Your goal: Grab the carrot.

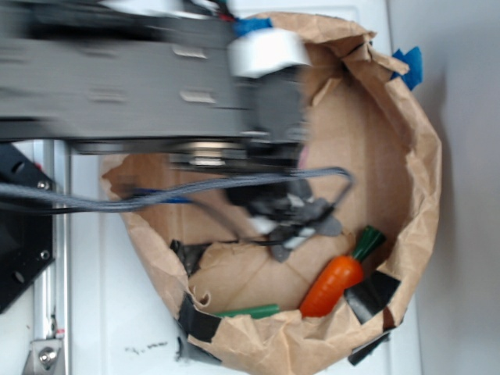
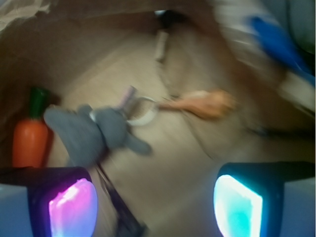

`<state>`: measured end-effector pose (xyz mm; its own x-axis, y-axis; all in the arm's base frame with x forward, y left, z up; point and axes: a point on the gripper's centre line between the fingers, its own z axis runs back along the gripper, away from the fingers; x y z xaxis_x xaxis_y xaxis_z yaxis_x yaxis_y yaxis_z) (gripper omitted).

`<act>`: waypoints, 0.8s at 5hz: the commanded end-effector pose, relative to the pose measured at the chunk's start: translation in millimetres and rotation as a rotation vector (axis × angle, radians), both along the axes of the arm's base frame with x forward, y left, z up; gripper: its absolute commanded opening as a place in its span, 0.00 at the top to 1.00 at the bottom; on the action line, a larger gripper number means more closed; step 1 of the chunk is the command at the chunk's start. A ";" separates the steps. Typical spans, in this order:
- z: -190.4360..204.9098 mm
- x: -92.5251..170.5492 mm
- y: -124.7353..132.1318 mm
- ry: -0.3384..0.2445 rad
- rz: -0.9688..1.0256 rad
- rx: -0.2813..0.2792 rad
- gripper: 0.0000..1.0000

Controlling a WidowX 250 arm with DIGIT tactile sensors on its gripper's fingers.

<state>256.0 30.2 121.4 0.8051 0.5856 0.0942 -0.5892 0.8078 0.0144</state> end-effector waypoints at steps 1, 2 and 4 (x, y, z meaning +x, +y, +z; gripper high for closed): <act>-14.7 43.7 -2.0 -0.076 0.120 -0.009 0.00; -25.9 32.9 -23.5 -0.080 0.173 0.021 0.00; -30.3 -1.3 -27.7 -0.132 0.143 0.005 0.00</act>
